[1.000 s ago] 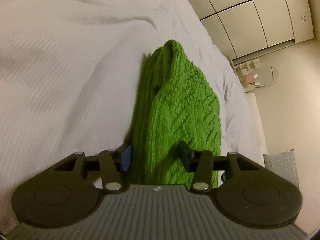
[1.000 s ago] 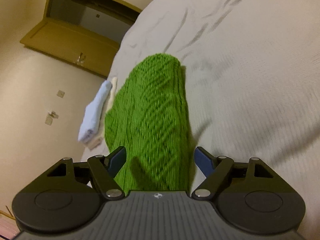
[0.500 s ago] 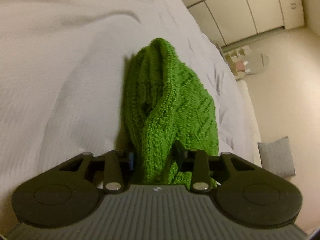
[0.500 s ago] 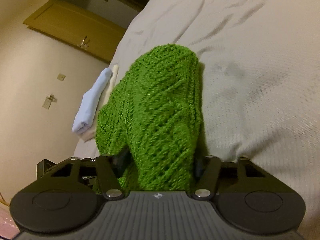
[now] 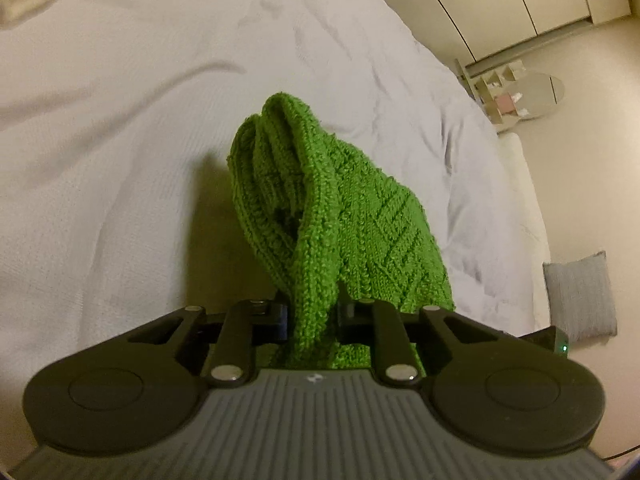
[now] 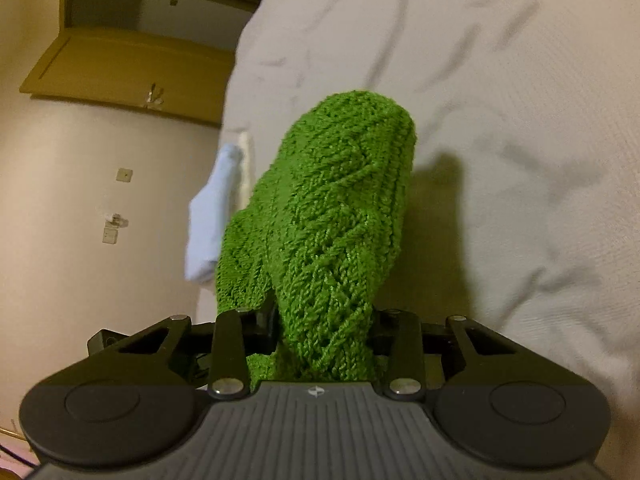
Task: Fold clothes
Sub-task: 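Lift the folded vest with both grippers and carry it toward the towel stack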
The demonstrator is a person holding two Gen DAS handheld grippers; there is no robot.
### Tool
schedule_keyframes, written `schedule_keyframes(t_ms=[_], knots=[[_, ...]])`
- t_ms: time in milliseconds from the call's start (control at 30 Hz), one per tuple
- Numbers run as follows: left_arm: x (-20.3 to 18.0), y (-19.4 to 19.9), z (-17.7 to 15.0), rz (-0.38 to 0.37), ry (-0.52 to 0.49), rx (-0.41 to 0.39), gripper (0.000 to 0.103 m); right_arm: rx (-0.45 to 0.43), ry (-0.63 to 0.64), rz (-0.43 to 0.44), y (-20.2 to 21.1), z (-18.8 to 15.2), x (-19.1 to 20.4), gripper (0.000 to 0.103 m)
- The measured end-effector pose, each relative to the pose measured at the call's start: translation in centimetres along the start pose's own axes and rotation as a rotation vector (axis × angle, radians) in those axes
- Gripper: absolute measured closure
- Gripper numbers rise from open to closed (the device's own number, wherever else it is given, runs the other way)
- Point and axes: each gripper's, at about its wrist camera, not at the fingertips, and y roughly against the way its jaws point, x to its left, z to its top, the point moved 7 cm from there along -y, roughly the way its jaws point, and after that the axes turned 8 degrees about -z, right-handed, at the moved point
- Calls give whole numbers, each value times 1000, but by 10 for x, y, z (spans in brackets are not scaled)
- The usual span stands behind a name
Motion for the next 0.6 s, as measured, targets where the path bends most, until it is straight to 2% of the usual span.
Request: schedule_keyframes(t_ms=[167,267,400,600], knots=[[-47,64,28,43,20,-69,87,25,17,36,25,13,72,67],[-52,104,50,71,27,-123,87,43,36,59,21,19,114,67],[-22,155,91,76,37,-160,87,55,75,79,-26,23,170,67],[44,205,198,82,-38,-111,87,-26,11,75,-132,25,247,67]])
